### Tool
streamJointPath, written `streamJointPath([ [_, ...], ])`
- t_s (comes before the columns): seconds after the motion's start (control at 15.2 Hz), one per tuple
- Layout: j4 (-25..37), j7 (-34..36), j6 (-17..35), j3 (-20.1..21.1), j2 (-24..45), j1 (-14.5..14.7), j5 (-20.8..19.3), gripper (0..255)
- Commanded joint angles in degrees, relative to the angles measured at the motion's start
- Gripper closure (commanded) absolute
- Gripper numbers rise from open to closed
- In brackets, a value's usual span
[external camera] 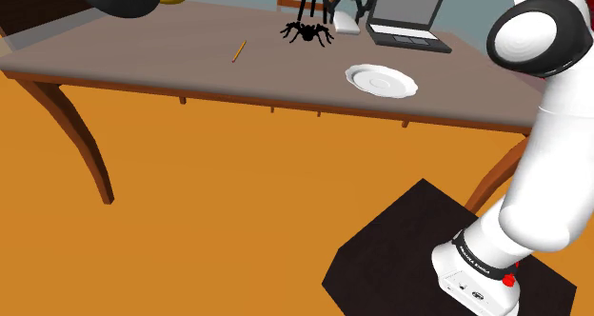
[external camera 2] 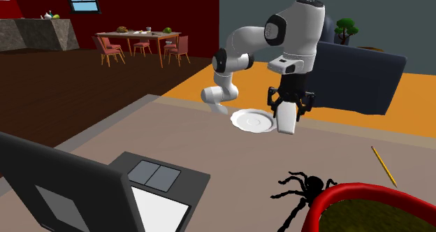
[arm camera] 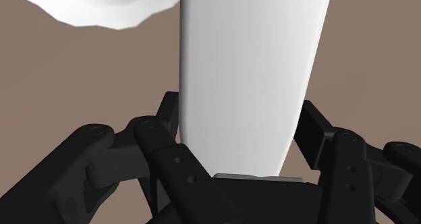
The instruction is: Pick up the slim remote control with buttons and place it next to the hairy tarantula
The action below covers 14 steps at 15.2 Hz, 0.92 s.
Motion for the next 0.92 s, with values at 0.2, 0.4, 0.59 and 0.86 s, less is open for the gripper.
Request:
streamJointPath([
  [0.2,-7.91,0.26,5.40,0.06,-2.58,-0.07,0.17,255],
  [0.4,-12.55,0.24,8.56,0.05,-4.06,-0.19,0.27,255],
  [0.59,-16.61,0.22,11.49,0.04,-5.20,-0.29,0.35,255],
  [0.86,-21.38,0.20,15.14,0.03,-6.32,-0.38,0.42,255],
])
